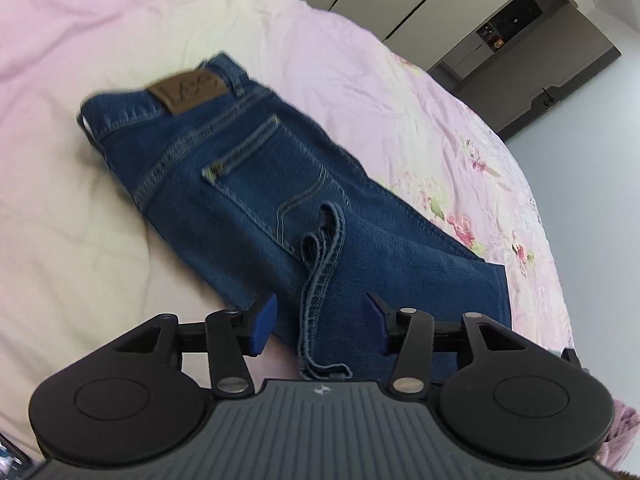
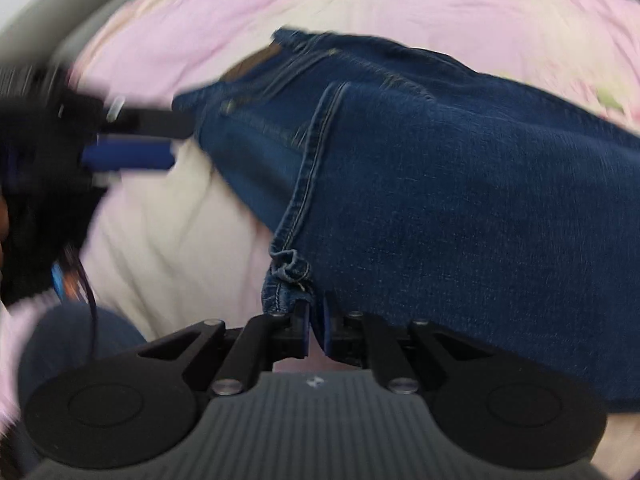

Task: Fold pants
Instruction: 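Lower the folded hems onto the waistband with the right tool while the left tool grasps the fold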

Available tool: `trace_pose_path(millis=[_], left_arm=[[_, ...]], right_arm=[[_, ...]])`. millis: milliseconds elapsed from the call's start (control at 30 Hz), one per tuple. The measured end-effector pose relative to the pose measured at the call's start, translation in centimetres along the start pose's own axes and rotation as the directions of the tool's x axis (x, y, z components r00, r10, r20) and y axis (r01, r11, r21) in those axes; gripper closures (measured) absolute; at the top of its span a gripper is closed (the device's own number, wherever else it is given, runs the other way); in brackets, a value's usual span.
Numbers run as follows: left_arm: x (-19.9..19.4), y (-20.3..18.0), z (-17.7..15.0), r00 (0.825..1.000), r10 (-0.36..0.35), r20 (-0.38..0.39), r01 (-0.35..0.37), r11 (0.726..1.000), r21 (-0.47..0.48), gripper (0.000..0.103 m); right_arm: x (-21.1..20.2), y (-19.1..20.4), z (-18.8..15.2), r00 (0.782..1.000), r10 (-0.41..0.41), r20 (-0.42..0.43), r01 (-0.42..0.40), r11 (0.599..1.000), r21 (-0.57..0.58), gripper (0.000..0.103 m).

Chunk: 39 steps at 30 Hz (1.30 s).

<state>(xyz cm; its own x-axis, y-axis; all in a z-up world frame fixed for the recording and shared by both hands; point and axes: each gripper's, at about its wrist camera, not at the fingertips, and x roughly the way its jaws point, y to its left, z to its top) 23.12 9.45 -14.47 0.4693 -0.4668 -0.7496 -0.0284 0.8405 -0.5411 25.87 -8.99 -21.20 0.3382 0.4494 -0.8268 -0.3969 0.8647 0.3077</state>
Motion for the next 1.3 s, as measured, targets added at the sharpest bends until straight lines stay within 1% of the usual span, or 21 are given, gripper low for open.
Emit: trace_pose_path(millis=[33, 100, 167, 200, 267, 367, 467, 567, 700, 800, 833, 933, 1000, 1033, 1067, 1100, 1133, 1167, 1233, 1267, 1300], left_arm=[[0.5, 0.1, -0.4, 1.000, -0.004, -0.014, 0.003, 1.000, -0.020, 0.047], [1.3, 0.5, -1.2, 0.999, -0.021, -0.031, 0.018, 0.997, -0.069, 0.043], [1.6, 0.9, -1.9, 0.998, -0.052, -0.028, 0.048, 0.991, -0.121, 0.028], [1.7, 1.1, -2.3, 0.997, -0.073, -0.022, 0.069, 0.986, -0.154, 0.026], [2.2, 1.5, -2.8, 0.992, -0.121, -0.026, 0.112, 0.967, -0.227, 0.025], [3.0, 1.9, -3.6, 0.972, -0.233, -0.019, 0.213, 0.917, -0.337, 0.025], [3.9, 1.8, -4.2, 0.947, -0.320, 0.005, 0.294, 0.863, -0.410, 0.024], [5.2, 1.4, -4.4, 0.915, -0.401, 0.038, 0.369, 0.795, -0.482, 0.023], [7.0, 0.6, -4.2, 0.886, -0.459, 0.066, 0.419, 0.731, -0.539, 0.023], [7.6, 0.5, -4.4, 0.874, -0.480, 0.069, 0.428, 0.696, -0.577, 0.022], [7.3, 0.3, -4.5, 0.872, -0.484, 0.072, 0.433, 0.695, -0.574, 0.022], [5.7, 0.1, -4.7, 0.874, -0.477, 0.091, 0.444, 0.708, -0.550, 0.021], [4.9, -0.1, -5.0, 0.872, -0.483, 0.085, 0.447, 0.713, -0.540, 0.020], [4.8, -0.1, -5.2, 0.874, -0.480, 0.080, 0.442, 0.716, -0.539, 0.019], [4.8, -0.1, -5.3, 0.877, -0.474, 0.081, 0.437, 0.715, -0.545, 0.017], [5.0, -0.1, -5.4, 0.876, -0.474, 0.087, 0.438, 0.708, -0.555, 0.016], [5.5, -0.1, -5.4, 0.871, -0.483, 0.096, 0.446, 0.692, -0.568, 0.015], [6.1, 0.1, -5.5, 0.860, -0.499, 0.110, 0.460, 0.663, -0.591, 0.015], [7.6, 0.2, -5.9, 0.827, -0.547, 0.134, 0.495, 0.594, -0.634, 0.015], [8.3, 0.1, -6.0, 0.817, -0.559, 0.143, 0.504, 0.571, -0.648, 0.015], [9.0, 0.0, -6.0, 0.813, -0.562, 0.153, 0.508, 0.555, -0.659, 0.015]], right_arm=[[0.3, 0.4, -0.5, 1.000, -0.017, 0.012, 0.018, 0.999, -0.028, 0.102], [0.3, 0.1, -0.8, 0.999, -0.014, 0.041, 0.015, 1.000, -0.018, 0.101], [-0.3, -1.1, -0.8, 0.998, 0.027, 0.065, -0.031, 0.998, 0.059, 0.101], [-0.9, -1.8, -0.6, 0.995, 0.054, 0.083, -0.063, 0.992, 0.105, 0.101], [-2.1, -3.1, -0.9, 0.987, 0.100, 0.125, -0.121, 0.977, 0.175, 0.101], [-4.6, -4.1, -1.2, 0.969, 0.133, 0.209, -0.181, 0.956, 0.231, 0.102], [-6.8, -4.6, -1.3, 0.952, 0.117, 0.284, -0.190, 0.951, 0.245, 0.102], [-8.6, -4.8, -1.2, 0.942, 0.105, 0.318, -0.186, 0.954, 0.236, 0.102], [-10.4, -4.9, -2.1, 0.932, 0.110, 0.345, -0.202, 0.949, 0.243, 0.102], [-11.6, -5.4, -2.5, 0.919, 0.100, 0.380, -0.207, 0.946, 0.250, 0.102], [-12.0, -5.7, -2.6, 0.915, 0.094, 0.392, -0.209, 0.943, 0.260, 0.102], [-13.0, -6.6, -3.1, 0.907, 0.073, 0.414, -0.205, 0.936, 0.286, 0.102], [-12.9, -7.0, -2.8, 0.902, 0.069, 0.427, -0.212, 0.931, 0.298, 0.102], [-12.7, -7.1, -2.5, 0.900, 0.073, 0.430, -0.221, 0.926, 0.305, 0.102], [-12.6, -7.3, -2.3, 0.898, 0.078, 0.432, -0.229, 0.922, 0.311, 0.102], [-12.3, -7.3, -2.1, 0.897, 0.084, 0.433, -0.239, 0.919, 0.315, 0.102], [-12.2, -7.2, -2.0, 0.897, 0.094, 0.432, -0.248, 0.916, 0.315, 0.102], [-12.0, -7.0, -1.9, 0.897, 0.101, 0.429, -0.252, 0.916, 0.312, 0.102], [-12.0, -6.6, -2.0, 0.902, 0.105, 0.419, -0.245, 0.922, 0.298, 0.102], [-12.0, -6.4, -2.0, 0.903, 0.101, 0.417, -0.239, 0.926, 0.292, 0.102], [-12.0, -6.4, -1.9, 0.903, 0.098, 0.418, -0.234, 0.929, 0.288, 0.102]])
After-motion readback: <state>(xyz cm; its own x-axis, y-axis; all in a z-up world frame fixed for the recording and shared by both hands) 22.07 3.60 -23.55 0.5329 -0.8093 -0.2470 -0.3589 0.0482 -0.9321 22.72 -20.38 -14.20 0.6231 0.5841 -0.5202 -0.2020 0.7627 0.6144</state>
